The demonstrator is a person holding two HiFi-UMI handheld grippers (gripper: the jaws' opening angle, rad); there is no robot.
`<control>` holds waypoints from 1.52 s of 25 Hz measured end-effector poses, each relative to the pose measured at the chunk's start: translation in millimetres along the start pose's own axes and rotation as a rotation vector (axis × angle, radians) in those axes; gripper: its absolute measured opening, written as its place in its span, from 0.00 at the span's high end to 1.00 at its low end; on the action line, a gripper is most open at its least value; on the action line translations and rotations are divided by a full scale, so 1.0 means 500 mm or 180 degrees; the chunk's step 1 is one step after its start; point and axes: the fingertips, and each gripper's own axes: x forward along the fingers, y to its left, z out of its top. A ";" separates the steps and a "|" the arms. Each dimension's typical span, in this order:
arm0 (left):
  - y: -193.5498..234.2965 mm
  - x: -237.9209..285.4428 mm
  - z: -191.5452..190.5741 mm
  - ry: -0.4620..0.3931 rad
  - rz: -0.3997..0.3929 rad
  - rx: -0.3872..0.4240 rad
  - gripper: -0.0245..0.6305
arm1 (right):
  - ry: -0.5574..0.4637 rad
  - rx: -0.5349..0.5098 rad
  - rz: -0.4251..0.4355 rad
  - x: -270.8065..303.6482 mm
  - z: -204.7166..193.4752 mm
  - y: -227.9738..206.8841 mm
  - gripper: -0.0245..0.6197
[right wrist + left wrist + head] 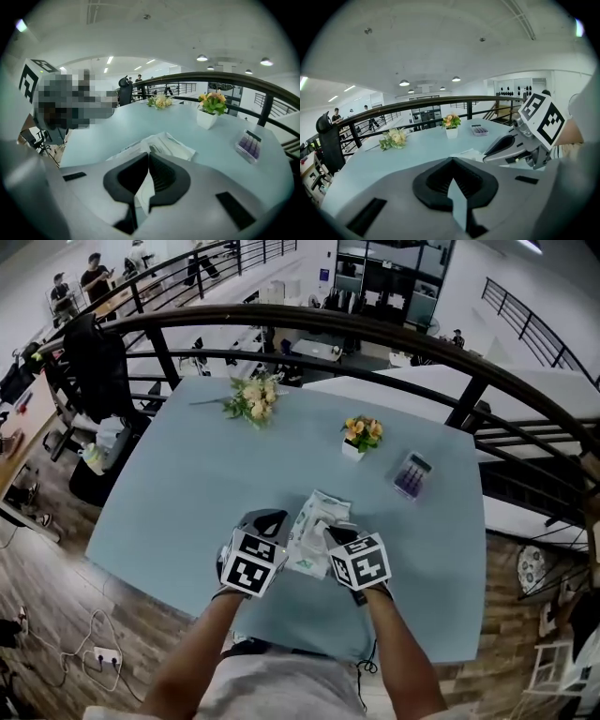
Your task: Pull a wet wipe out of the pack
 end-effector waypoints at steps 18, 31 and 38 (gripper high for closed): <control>0.001 -0.012 0.041 -0.0138 -0.0375 0.0216 0.97 | -0.0104 0.0293 -0.0470 -0.025 0.033 0.004 0.94; 0.015 -0.020 0.048 -0.0191 -0.0419 0.0085 0.97 | -0.0203 0.0423 -0.0630 -0.051 0.049 0.010 0.94; 0.023 -0.032 0.059 -0.0251 -0.0422 0.0077 0.97 | -0.0305 0.0458 -0.0699 -0.069 0.069 0.012 0.94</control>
